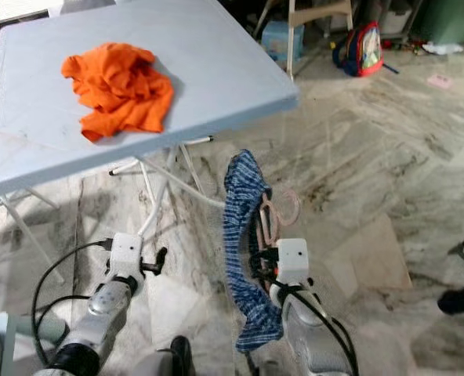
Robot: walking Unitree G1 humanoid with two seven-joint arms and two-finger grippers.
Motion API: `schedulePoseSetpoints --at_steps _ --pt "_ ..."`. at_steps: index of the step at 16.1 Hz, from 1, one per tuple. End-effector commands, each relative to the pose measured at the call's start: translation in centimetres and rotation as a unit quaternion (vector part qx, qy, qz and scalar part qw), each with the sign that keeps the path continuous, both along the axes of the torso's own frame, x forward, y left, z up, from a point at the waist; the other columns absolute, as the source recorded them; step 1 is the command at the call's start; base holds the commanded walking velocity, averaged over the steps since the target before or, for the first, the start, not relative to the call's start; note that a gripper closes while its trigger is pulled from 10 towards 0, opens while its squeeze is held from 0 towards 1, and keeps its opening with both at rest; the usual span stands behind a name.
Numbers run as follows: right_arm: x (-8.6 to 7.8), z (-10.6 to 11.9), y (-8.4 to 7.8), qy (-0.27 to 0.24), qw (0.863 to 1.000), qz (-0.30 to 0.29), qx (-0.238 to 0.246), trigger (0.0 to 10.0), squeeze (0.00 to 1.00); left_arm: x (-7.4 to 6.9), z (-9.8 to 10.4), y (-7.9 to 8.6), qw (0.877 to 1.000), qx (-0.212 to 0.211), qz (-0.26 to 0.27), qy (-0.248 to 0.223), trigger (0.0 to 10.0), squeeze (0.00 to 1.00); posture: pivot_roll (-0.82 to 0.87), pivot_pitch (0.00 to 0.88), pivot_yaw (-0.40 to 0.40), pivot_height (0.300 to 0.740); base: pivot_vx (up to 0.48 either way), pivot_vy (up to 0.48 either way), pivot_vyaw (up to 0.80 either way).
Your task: Hang hanger
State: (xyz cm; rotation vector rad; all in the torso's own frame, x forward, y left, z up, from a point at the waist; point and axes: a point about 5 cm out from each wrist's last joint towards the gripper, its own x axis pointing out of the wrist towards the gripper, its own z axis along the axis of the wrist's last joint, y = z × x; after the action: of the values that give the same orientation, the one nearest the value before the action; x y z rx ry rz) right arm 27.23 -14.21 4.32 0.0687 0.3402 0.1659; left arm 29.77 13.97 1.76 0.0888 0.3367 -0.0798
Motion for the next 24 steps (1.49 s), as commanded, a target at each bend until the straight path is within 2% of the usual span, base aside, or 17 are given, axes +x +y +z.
schedulePoseSetpoints --at_steps 1,9,16,19,20,21,22,24 --pt "0.0 0.3 -0.1 -0.005 1.0 -0.006 0.004 10.0 0.0 -0.3 -0.6 0.6 1.0 0.013 0.004 0.016 10.0 0.0 0.0 0.204 0.033 0.74 -0.319 0.0 0.0" --pt "-0.1 0.3 -0.1 -0.008 1.0 -0.005 0.003 10.0 0.0 -0.3 -0.6 0.4 1.0 0.015 0.003 0.016 10.0 0.0 0.0 0.206 0.037 0.74 -0.293 0.0 0.0" --pt "-0.1 0.4 -0.2 -0.011 1.0 -0.007 -0.003 10.0 0.0 0.2 -0.2 0.7 1.0 0.02 0.012 0.012 10.0 0.0 0.0 0.211 0.045 0.74 0.0 0.0 0.0" --pt "-0.1 0.6 -0.2 -0.017 1.0 0.001 -0.007 10.0 0.0 0.5 0.6 0.2 0.998 0.04 -0.031 -0.021 10.0 0.0 0.0 0.214 0.045 0.74 0.0 0.0 0.0" --pt "0.1 1.2 -0.3 -0.034 0.999 0.025 -0.015 10.0 0.0 0.6 1.6 -0.7 0.993 0.029 -0.1 -0.053 10.0 0.0 0.0 0.219 0.043 0.74 0.0 0.0 0.0" --pt "0.2 1.3 -0.4 -0.038 0.999 0.029 -0.017 10.0 0.0 0.6 1.8 -0.8 0.992 0.027 -0.11 -0.059 10.0 0.0 0.0 0.219 0.043 0.74 0.0 0.0 0.0" --pt "0.6 2.6 -0.1 -0.061 0.996 0.06 -0.002 10.0 0.0 0.9 2.6 -1.5 0.987 0.008 -0.144 -0.074 10.0 0.0 0.0 0.221 0.043 0.74 0.0 0.0 0.0" --pt "1.0 4.3 0.5 -0.081 0.99 0.111 0.024 10.0 0.0 1.2 3.7 -2.3 0.978 -0.004 -0.185 -0.094 10.0 0.0 0.0 0.225 0.042 0.74 0.0 0.0 0.0"
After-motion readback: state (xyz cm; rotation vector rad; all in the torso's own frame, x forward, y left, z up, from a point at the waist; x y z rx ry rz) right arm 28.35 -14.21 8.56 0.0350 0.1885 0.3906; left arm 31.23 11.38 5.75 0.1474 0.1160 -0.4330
